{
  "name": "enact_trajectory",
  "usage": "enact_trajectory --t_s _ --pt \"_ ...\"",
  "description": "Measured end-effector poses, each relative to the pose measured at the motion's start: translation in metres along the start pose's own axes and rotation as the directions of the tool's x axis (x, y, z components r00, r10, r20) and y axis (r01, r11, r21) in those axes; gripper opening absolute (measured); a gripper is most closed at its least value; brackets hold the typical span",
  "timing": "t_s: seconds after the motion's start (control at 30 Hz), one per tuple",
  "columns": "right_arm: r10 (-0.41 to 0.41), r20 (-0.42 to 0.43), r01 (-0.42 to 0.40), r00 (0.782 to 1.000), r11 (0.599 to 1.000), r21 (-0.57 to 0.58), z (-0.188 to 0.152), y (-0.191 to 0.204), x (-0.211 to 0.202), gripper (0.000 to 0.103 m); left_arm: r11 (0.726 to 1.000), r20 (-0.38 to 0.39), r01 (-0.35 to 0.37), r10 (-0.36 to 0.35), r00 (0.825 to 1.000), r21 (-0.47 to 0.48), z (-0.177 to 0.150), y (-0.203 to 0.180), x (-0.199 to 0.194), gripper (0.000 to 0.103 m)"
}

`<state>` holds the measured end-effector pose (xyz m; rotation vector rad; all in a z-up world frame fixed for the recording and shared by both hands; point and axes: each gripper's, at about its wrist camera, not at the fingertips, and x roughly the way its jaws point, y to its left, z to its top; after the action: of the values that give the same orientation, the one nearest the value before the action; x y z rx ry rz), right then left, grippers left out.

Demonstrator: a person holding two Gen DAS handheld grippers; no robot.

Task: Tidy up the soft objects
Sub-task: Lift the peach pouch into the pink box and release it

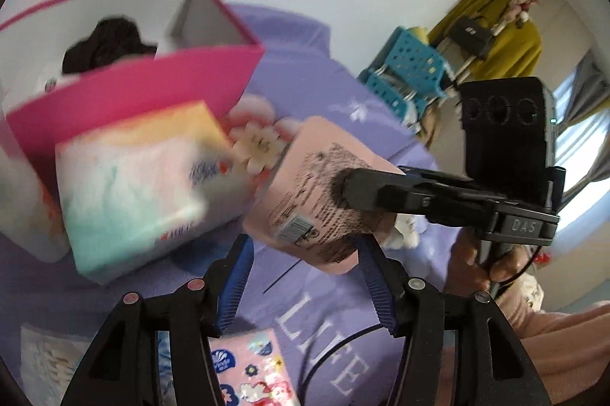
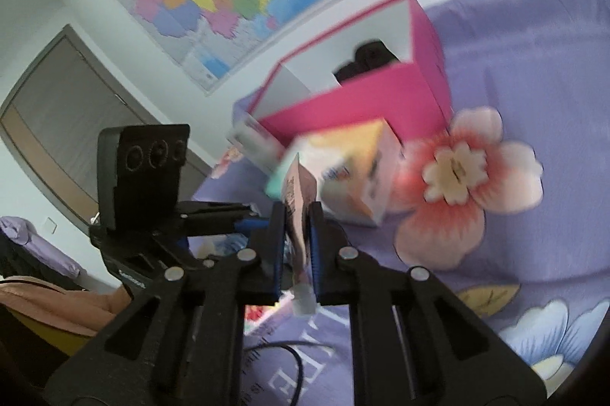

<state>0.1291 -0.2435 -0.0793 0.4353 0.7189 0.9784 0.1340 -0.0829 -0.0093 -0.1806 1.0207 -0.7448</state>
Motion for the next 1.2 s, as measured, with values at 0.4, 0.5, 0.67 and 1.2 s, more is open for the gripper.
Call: enact_trajectory --t_s 0.4,0.5,0.67,1.2 --pt "0.028 0.099 -0.021 0.995 0.998 -0.065 0.061 0.011 0.004 0.013 0.998 0.155 -0.058 0.060 0.986 -0.019 0.054 0.007 -0.034 0.058" --pt "0.034 0.106 -0.027 0.994 0.998 -0.065 0.078 0.007 0.008 0.013 0.996 0.179 -0.083 0.087 0.980 -0.030 0.070 0.012 -0.036 0.058" --pt "0.005 0.112 0.002 0.994 0.998 -0.063 0.107 0.000 0.023 0.013 0.991 0.195 -0.114 0.125 0.973 -0.067 0.093 0.028 -0.035 0.058" --pt "-0.147 0.080 0.148 0.986 0.989 -0.011 0.154 -0.041 0.081 0.015 0.961 0.187 -0.220 0.250 0.950 -0.168 0.124 0.068 -0.021 0.057"
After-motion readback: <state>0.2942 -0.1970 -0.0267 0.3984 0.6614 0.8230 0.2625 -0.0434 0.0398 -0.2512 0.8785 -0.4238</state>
